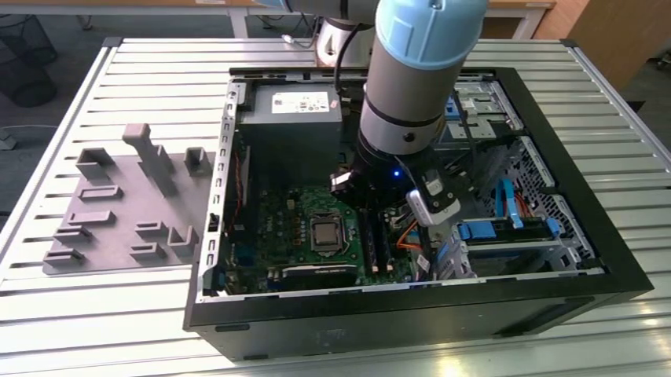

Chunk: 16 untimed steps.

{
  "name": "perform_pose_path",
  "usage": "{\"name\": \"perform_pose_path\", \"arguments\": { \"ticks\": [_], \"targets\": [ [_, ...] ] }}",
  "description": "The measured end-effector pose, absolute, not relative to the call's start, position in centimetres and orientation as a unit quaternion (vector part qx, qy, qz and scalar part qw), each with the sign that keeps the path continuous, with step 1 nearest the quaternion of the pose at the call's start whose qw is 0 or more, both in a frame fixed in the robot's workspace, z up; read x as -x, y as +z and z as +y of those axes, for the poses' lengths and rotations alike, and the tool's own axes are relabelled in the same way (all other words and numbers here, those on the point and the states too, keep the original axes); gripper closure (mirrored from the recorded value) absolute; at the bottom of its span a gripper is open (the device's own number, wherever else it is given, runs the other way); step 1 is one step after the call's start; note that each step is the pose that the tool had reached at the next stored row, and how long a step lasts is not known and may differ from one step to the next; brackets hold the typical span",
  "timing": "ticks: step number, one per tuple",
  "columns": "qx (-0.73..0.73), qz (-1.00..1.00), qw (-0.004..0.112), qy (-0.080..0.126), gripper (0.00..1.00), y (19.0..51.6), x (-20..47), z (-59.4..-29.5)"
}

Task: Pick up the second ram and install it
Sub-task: 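Press down the second ram until it locks into place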

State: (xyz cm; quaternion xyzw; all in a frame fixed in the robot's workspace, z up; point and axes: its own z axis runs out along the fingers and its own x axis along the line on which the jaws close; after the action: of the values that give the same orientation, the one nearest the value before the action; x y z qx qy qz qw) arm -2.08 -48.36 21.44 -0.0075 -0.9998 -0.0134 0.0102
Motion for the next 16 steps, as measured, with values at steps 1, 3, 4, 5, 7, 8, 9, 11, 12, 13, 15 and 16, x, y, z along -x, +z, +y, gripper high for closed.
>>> {"name": "perform_pose_path", "arguments": {
  "ticks": [1, 3, 4, 5, 7, 8, 9, 11, 12, 13, 15, 16],
  "targets": [
    [0.008, -1.000, 0.010, -0.014, 0.89, 21.5, 2.1, -48.3],
    [0.008, -1.000, 0.010, -0.015, 0.89, 21.7, 2.1, -48.3],
    [0.008, -1.000, 0.010, -0.015, 0.89, 21.8, 2.1, -48.3],
    [0.008, -1.000, 0.010, -0.015, 0.89, 22.0, 2.1, -48.3],
    [0.008, -1.000, 0.010, -0.014, 0.89, 22.5, 2.1, -48.3],
    [0.008, -1.000, 0.010, -0.014, 0.89, 22.7, 2.1, -48.3],
    [0.008, -1.000, 0.010, -0.014, 0.89, 22.9, 2.1, -48.3],
    [0.008, -1.000, 0.010, -0.014, 0.89, 23.2, 2.1, -48.4],
    [0.008, -1.000, 0.010, -0.014, 0.89, 23.3, 2.1, -48.4],
    [0.008, -1.000, 0.010, -0.014, 0.89, 23.4, 2.1, -48.4],
    [0.008, -1.000, 0.010, -0.014, 0.89, 23.4, 2.1, -48.3],
    [0.008, -1.000, 0.010, -0.014, 0.89, 23.4, 2.1, -48.4]
  ]
}}
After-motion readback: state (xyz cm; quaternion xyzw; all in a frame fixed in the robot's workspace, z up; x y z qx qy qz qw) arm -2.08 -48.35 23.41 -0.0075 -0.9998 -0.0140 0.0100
